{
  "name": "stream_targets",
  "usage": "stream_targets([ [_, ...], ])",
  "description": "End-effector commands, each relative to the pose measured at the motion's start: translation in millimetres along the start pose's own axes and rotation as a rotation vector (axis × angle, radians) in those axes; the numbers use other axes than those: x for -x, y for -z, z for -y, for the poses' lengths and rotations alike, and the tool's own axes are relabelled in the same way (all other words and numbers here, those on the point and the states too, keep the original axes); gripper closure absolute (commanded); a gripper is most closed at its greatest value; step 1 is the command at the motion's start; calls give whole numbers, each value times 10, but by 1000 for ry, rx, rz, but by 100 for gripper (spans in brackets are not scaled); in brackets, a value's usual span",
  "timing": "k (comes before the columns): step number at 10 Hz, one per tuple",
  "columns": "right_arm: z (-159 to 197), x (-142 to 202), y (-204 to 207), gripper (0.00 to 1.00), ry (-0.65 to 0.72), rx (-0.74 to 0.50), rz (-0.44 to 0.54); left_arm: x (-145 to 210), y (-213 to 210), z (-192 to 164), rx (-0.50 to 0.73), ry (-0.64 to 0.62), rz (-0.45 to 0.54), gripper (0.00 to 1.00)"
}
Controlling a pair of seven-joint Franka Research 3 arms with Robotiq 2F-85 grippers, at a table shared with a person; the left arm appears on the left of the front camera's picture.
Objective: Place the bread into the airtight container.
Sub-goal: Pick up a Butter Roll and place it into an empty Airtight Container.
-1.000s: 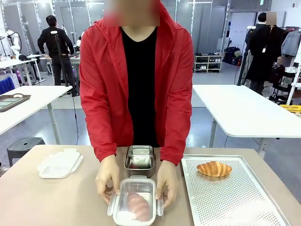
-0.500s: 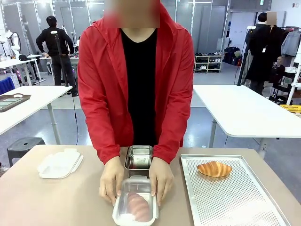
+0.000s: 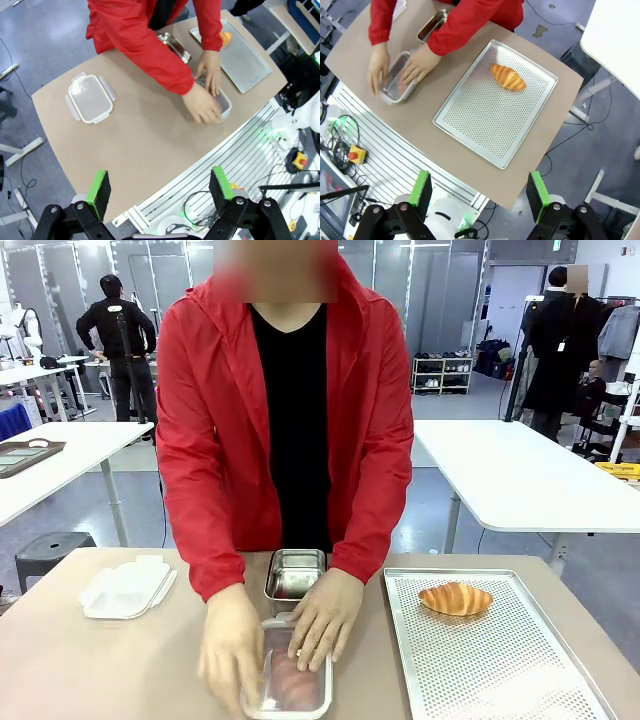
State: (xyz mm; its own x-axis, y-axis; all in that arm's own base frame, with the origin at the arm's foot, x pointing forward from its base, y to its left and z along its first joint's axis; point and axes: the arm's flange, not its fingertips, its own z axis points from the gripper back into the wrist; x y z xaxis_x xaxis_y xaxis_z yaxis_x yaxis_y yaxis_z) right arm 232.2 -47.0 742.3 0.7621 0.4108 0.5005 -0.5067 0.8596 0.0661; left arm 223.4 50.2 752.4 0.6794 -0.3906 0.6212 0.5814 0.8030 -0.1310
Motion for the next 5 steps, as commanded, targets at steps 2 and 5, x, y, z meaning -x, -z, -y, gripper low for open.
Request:
stream_targets([
  [2,-16,4,-10,5,-3,-4,3,-27,-21,8,10,10,1,0],
  [5,-16,4,-10,5,-3,-4,3,-27,-21,8,10,10,1,0],
])
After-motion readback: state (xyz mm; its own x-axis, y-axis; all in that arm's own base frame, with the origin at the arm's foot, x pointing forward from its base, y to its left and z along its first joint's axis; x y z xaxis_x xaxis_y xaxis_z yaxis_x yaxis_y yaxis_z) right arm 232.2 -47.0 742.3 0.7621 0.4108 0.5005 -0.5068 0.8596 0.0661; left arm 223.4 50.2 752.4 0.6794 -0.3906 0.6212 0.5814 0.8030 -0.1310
